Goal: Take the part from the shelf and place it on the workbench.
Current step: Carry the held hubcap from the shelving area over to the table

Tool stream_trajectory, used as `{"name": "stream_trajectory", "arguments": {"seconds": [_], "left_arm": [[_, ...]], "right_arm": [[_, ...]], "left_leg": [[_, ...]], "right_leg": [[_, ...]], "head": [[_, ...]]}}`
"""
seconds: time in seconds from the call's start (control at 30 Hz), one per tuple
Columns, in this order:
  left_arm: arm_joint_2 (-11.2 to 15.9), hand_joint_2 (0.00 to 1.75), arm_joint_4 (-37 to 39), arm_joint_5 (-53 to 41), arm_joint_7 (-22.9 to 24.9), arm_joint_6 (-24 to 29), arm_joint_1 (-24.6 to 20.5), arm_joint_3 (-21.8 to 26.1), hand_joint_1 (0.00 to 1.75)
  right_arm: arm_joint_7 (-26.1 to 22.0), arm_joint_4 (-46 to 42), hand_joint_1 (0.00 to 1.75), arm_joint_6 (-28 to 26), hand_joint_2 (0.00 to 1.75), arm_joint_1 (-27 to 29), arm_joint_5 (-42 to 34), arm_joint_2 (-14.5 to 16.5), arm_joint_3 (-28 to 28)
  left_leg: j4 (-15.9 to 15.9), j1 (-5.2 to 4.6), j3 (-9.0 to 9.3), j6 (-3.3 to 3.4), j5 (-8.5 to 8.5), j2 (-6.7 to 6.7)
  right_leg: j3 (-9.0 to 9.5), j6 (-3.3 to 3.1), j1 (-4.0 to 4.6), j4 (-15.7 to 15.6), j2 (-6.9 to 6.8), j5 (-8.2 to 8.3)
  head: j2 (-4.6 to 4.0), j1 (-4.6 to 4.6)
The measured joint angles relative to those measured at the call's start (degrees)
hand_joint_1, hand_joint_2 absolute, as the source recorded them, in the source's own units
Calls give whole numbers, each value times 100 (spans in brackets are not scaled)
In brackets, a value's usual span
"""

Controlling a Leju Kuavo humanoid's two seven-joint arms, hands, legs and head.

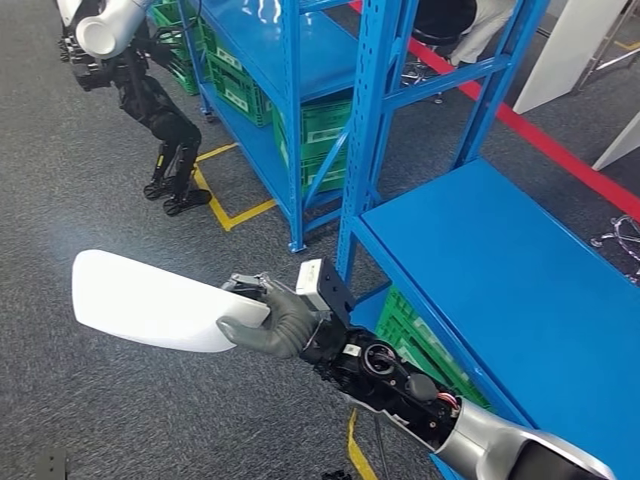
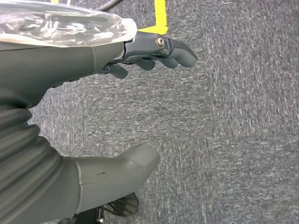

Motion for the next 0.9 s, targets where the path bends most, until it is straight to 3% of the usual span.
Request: {"name": "stream_trajectory", "arguments": {"seconds": [0.07, 0.1, 0.2, 0.27, 0.33, 0.4, 0.43, 0.47, 0.57, 0.63, 0.73, 0.8, 0.87, 0.9], "left_arm": [[-22, 175, 0, -13, 14, -1, -17, -1, 0], [-33, 175, 0, -15, 18, -1, -23, -2, 0], [-45, 175, 1, -15, 26, -2, -18, -5, 0], [-40, 175, 0, -14, 26, -2, -22, -7, 0], [-35, 175, 0, -14, 25, -2, -46, -7, 0], [-29, 175, 0, -11, 26, -2, -50, -7, 0], [-27, 175, 0, -10, 27, -2, -42, -7, 0], [-25, 175, 0, -10, 28, -2, -34, -7, 0], [-14, 175, 0, -12, 30, -2, -44, -7, 0], [-15, 175, 0, -13, 32, -2, -55, -7, 0], [-15, 175, 1, -14, 36, -2, -53, -8, 0], [-13, 175, 0, -14, 36, -2, -57, -9, 0], [-11, 175, 0, -14, 36, -2, -58, -9, 0], [-13, 175, 0, -14, 36, -2, -55, -9, 0]], "right_arm": [[7, -30, 175, -9, 175, 8, 12, 0, -3], [7, -42, 175, -14, 175, 7, 14, 0, -5], [14, -68, 175, -27, 175, 15, 16, 0, -7], [22, -89, 175, -39, 175, 16, 17, 0, -7], [34, -96, 175, -48, 175, 18, 18, 0, -7], [56, -96, 175, -54, 175, 36, 23, 0, -5], [66, -96, 175, -55, 175, 45, 27, 0, -4], [70, -96, 175, -57, 175, 50, 31, 0, -3], [74, -96, 175, -62, 175, 49, 34, 0, -4], [74, -99, 175, -62, 175, 46, 35, 0, -4], [74, -118, 175, -62, 175, 41, 36, 0, -5], [74, -131, 175, -62, 175, 41, 36, 0, -7], [74, -138, 175, -63, 175, 51, 36, 0, -7], [74, -139, 175, -63, 175, 60, 36, 0, -7]], "left_leg": [[-2, -8, 10, -2, -3, -81], [-2, -6, 5, -10, -2, -115], [-28, 6, -18, -80, 27, -195], [75, -6, -70, -129, -59, -112], [628, -9, -330, -168, -376, 41], [1364, 7, -693, -214, -678, 95], [1529, 20, -778, -235, -694, 109], [1460, 34, -743, -256, -601, 130], [327, 59, -149, -285, -93, 291], [-64, 45, 50, -214, 2, 323], [-70, 35, 52, -83, 8, 232], [-80, 49, 63, -20, 20, 196], [-78, 44, 61, 10, 20, 155], [-78, 39, 61, 15, 19, 127]], "right_leg": [[343, -118, 67, -853, 126, 432], [492, -151, 93, -1171, 183, 539], [657, -171, 105, -1467, 189, 582], [710, -179, 71, -1583, 117, 646], [739, -189, 53, -1660, 35, 690], [726, -198, 52, -1660, -47, 691], [720, -194, 49, -1654, -85, 687], [715, -185, 43, -1644, -121, 679], [711, -104, 28, -1571, -210, 622], [707, -41, 48, -1528, -249, 579], [693, 31, 42, -1473, -272, 510], [520, 90, 15, -1070, -184, 246], [146, 135, -2, -211, -79, -164], [-27, 143, -3, 163, -58, -289]], "head": [[0, 0], [0, 0], [0, 6], [0, -10], [0, -54], [0, -80], [0, -83], [0, -86], [0, -98], [0, -94], [0, -72], [0, -46], [0, -13], [0, -4]]}}
